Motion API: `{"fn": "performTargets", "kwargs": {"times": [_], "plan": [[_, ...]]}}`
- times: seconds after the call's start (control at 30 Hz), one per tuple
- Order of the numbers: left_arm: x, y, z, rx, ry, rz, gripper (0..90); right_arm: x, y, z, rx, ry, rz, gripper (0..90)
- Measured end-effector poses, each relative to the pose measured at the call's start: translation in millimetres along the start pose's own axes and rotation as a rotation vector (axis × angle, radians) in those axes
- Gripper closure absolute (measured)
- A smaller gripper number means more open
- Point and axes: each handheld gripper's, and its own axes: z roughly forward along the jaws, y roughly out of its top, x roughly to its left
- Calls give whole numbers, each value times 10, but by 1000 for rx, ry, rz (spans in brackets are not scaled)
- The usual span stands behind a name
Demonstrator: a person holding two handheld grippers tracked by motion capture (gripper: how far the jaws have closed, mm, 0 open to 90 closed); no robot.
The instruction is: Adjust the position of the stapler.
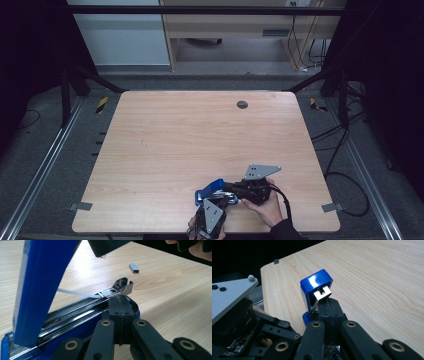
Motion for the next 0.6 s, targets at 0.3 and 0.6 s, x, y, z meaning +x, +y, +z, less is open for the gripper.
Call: {"fn": "performTargets", "kwargs": {"times": [0.3, 0.6], "plan": [[2, -1, 11, -4, -3, -2, 900, 21, 22, 13, -2, -1, 0, 900], [-1, -4, 12, -8, 0, -1, 900, 44, 74, 55, -4, 3, -7, 900]]}}
